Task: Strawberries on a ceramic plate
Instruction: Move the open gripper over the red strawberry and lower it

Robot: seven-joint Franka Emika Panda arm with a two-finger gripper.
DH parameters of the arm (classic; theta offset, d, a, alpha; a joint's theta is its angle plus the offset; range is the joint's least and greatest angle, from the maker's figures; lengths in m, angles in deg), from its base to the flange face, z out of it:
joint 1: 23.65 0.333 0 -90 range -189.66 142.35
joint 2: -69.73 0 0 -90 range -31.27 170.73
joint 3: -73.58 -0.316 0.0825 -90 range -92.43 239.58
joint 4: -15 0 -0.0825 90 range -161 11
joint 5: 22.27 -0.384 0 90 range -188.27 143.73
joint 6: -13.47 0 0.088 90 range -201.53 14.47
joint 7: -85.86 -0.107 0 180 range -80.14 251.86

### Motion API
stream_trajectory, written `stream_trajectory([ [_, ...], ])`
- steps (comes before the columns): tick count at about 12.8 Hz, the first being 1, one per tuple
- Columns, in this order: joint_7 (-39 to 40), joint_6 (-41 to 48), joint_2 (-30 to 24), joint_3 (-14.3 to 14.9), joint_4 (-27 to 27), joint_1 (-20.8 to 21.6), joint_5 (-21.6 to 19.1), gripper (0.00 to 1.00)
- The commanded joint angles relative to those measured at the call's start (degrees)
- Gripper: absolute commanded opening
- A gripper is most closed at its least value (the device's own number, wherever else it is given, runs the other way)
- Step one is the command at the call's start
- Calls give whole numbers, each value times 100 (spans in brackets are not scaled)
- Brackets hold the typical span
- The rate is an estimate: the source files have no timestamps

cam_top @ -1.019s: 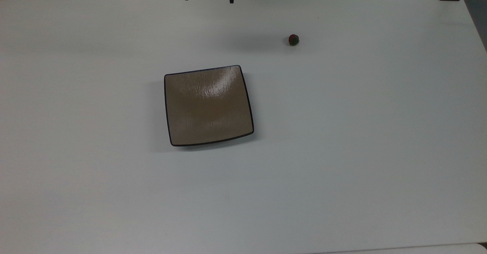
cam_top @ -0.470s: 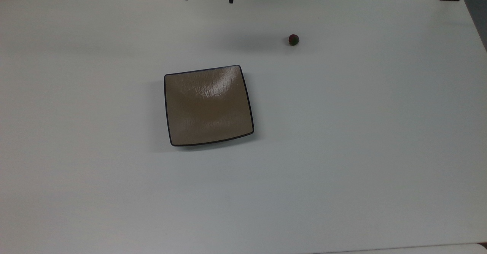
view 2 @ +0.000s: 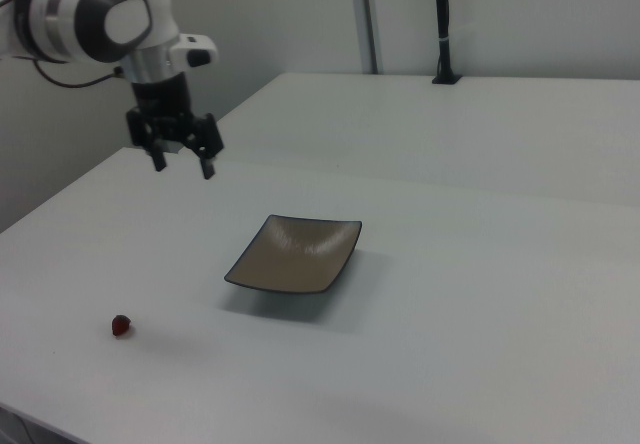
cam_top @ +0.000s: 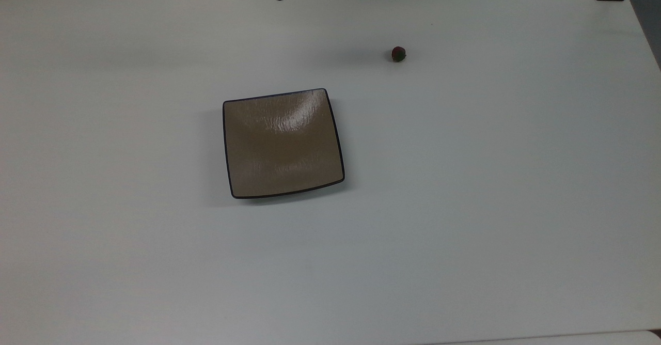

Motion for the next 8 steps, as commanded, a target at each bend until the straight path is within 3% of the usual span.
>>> stream_trajectory([
  [1,81,211,-80,-637,-67,68,-66,100],
  [5,-357,238,138,-1350,-259,226,-75,100],
  [8,-726,203,612,-1404,-374,525,-75,100],
])
